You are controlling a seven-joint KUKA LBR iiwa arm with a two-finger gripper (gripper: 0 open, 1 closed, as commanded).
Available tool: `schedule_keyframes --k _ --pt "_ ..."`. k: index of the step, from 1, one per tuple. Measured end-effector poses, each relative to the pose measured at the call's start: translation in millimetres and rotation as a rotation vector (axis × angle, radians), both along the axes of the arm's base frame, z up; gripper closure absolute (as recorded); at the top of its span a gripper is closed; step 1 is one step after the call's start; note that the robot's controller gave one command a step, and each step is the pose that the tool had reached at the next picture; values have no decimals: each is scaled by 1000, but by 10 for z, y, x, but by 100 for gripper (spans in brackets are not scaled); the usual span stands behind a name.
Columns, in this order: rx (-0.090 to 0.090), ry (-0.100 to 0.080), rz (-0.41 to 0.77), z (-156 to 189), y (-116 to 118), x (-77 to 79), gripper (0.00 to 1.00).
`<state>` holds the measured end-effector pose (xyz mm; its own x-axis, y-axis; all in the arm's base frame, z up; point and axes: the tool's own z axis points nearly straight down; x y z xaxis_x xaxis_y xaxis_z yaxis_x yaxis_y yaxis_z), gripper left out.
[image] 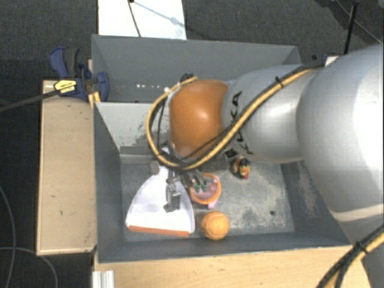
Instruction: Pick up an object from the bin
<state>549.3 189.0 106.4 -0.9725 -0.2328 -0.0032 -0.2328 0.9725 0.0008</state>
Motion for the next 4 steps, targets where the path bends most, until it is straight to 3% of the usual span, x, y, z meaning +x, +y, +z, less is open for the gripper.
schedule_keyframes --k 1,3,4 --pt "0 2 -267 -361 -194 -70 100" --pt "1 5 -243 -339 -244 -79 100" --pt "-6 2 -174 -115 -239 122 100"
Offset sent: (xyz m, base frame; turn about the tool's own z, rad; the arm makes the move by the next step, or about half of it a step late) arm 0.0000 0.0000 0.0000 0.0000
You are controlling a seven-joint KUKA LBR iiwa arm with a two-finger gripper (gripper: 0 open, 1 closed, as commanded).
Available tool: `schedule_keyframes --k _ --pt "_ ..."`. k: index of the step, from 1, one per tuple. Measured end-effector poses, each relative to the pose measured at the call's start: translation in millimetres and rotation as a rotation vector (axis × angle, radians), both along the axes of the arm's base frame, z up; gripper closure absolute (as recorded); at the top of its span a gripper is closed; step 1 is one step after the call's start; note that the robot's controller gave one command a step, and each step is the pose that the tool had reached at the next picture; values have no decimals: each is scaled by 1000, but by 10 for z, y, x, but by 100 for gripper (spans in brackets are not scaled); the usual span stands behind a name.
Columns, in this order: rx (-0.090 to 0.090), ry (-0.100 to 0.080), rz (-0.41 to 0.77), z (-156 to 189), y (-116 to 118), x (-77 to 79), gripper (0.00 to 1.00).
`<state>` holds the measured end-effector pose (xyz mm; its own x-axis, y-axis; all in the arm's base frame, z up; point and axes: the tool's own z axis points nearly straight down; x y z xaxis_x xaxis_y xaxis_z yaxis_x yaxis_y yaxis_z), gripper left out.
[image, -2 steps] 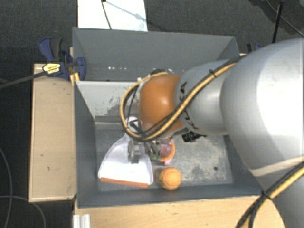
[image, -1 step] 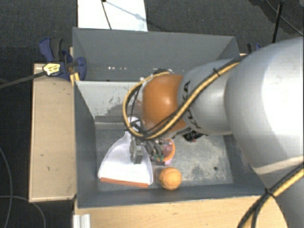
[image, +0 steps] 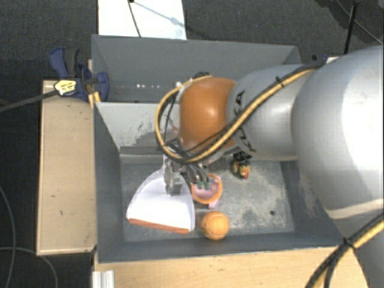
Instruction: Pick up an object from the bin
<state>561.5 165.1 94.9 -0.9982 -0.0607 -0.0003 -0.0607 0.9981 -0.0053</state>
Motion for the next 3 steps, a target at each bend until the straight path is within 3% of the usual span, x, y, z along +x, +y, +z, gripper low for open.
schedule_keyframes --k 1,2,3 --pt "11 -1 165 221 146 -29 100" --pt "2 -1 167 335 -52 -9 100" --pt "8 -1 268 440 -311 -77 100"
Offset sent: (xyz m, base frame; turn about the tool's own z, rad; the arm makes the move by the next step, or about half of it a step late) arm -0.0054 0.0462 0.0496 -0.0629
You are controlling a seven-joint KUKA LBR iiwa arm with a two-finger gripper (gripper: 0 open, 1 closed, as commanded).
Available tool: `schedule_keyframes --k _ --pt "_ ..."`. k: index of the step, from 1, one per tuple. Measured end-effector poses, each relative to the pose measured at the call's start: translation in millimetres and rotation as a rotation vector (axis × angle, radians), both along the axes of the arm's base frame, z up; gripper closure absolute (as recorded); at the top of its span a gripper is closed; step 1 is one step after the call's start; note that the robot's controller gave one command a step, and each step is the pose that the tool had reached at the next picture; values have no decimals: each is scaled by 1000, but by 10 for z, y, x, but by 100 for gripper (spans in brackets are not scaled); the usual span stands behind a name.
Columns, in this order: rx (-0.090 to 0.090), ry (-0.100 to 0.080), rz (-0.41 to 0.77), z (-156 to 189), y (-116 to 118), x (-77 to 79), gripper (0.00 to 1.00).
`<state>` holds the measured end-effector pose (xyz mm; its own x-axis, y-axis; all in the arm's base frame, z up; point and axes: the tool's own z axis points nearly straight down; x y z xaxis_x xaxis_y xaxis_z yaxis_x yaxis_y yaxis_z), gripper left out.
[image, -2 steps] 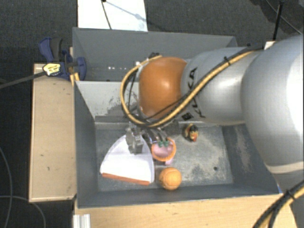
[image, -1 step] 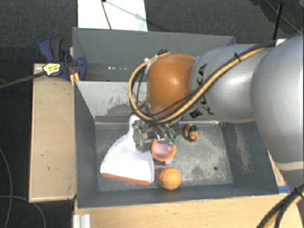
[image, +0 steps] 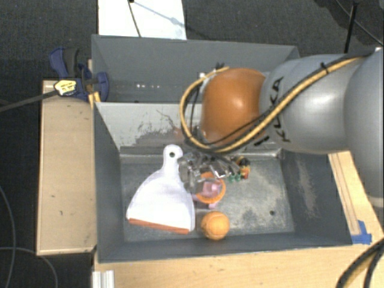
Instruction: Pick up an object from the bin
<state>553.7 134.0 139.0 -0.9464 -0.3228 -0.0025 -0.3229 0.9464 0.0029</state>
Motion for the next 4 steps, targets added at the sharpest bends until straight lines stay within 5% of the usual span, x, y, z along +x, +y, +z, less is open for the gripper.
schedule_keyframes --k 1,2,3,4 --pt "-6 -2 125 252 233 65 100" --pt "-1 -2 -38 829 903 102 0" --pt "-1 -2 -40 826 900 102 0" --pt "0 -7 24 309 697 115 0"
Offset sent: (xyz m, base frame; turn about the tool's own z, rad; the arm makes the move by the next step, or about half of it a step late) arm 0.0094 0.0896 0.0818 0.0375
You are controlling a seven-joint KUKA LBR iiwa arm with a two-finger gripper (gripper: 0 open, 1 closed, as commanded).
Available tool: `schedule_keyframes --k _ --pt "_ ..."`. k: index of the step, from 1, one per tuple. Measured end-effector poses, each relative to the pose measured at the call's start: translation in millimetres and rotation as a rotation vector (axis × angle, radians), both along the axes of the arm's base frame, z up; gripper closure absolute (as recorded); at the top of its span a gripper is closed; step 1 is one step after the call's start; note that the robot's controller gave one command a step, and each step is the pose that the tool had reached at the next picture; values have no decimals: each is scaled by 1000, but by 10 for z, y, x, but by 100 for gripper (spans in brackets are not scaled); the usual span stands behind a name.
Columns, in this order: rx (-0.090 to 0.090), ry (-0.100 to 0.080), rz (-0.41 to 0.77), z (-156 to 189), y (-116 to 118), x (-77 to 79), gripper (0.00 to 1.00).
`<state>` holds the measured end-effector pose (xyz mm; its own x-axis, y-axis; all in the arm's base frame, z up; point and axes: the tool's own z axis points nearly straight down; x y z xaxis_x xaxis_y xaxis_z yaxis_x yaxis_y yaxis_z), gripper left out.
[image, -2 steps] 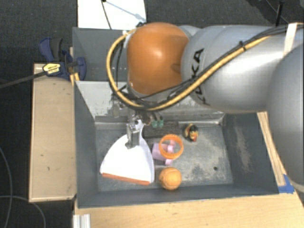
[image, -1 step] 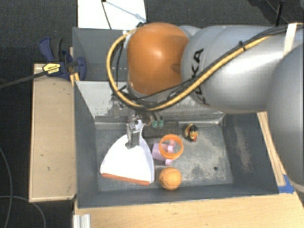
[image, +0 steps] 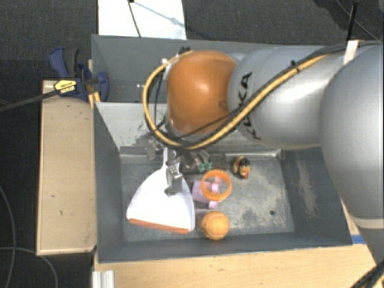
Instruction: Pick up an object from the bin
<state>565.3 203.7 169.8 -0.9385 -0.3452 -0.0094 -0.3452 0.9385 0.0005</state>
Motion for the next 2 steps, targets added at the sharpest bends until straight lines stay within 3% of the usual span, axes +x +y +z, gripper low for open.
schedule_keyframes --k 1,2 --pt "-3 4 137 -489 43 65 0" --pt "0 -2 77 -977 -410 107 100"
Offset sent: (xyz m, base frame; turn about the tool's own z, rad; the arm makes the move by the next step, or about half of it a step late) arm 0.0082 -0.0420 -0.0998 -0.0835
